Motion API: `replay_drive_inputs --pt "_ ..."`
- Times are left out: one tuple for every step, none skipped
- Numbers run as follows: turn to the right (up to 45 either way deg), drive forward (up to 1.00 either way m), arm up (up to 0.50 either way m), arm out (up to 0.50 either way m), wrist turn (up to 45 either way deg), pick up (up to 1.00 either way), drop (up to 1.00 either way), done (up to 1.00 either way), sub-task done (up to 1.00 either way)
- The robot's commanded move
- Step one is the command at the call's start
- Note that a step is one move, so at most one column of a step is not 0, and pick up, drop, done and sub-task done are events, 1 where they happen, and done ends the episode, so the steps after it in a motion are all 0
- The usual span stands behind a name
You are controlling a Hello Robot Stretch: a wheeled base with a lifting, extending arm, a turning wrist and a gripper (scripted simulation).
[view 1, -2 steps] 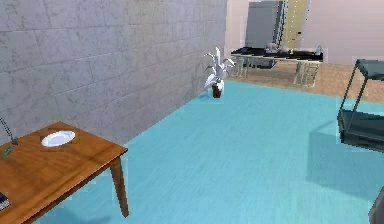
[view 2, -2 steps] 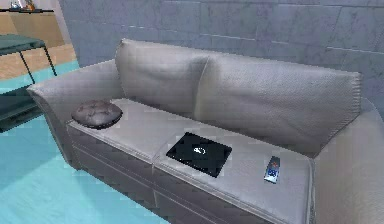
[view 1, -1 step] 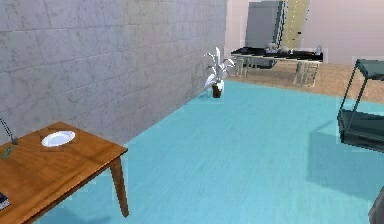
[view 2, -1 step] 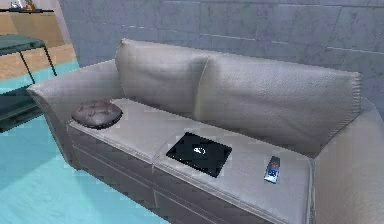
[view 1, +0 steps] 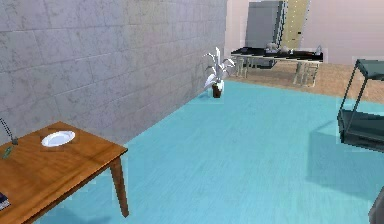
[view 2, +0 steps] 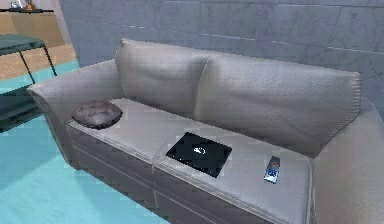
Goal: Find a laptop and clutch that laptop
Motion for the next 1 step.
replay_drive_inputs --pt "0.0 0.00 0.00 0.50 0.0 0.00 0.00 0.00 0.00"
